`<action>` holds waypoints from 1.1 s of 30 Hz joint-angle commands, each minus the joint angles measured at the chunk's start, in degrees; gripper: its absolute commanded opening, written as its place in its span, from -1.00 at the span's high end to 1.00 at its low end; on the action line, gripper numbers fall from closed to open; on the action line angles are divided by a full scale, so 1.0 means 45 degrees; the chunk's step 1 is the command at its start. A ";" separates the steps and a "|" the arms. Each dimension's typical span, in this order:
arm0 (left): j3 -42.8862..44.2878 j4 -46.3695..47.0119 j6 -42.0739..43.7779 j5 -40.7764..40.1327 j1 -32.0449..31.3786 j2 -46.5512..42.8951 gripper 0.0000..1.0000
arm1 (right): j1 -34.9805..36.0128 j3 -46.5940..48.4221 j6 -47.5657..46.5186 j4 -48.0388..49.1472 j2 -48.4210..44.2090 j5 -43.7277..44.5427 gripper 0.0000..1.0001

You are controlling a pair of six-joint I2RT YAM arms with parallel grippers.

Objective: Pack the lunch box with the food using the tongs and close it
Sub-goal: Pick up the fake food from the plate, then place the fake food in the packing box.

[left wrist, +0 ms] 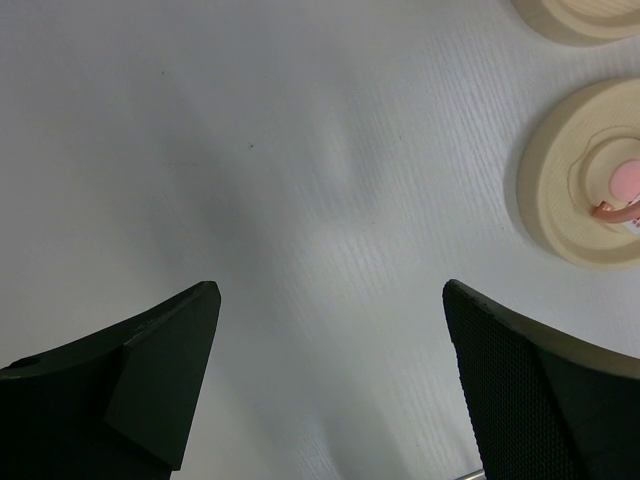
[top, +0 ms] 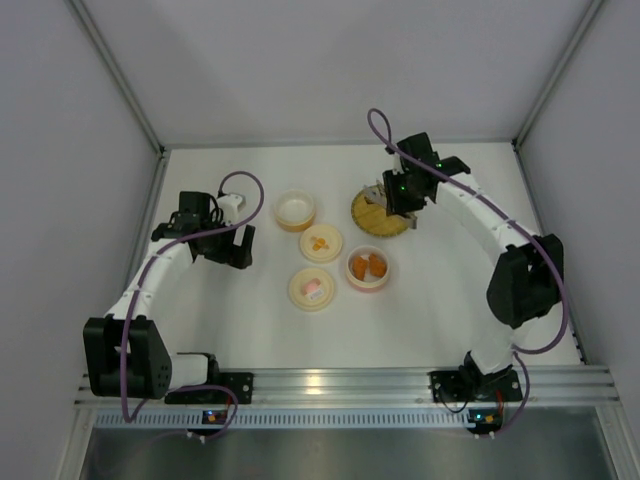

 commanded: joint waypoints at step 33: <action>0.1533 -0.0263 -0.0285 0.2935 0.2650 0.1032 -0.96 | 0.4257 0.5936 -0.1105 -0.0159 0.3401 -0.0986 0.80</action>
